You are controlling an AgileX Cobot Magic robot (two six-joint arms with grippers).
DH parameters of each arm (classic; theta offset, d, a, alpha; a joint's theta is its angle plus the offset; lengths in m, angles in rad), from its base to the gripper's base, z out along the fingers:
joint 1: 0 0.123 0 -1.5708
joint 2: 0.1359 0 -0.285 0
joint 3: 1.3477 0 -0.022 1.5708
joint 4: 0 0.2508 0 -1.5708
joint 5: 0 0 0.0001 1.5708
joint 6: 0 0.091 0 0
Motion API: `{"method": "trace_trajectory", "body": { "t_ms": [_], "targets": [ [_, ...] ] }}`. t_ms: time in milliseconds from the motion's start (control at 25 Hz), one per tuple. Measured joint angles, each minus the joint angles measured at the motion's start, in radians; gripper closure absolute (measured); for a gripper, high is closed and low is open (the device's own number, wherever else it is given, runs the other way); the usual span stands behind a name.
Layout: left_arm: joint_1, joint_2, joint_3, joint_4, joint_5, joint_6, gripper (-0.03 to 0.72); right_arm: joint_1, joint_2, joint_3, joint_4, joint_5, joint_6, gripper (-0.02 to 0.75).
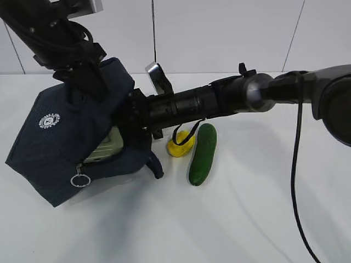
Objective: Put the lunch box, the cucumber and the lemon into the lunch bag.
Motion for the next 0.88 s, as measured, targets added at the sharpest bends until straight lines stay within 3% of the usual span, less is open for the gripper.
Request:
{"method": "trace_trajectory", "body": {
  "t_ms": [880],
  "targets": [
    [-0.001, 0.044, 0.000, -0.008, -0.014, 0.004, 0.670, 0.035, 0.000, -0.005, -0.142, -0.142, 0.076, 0.379]
  ]
}}
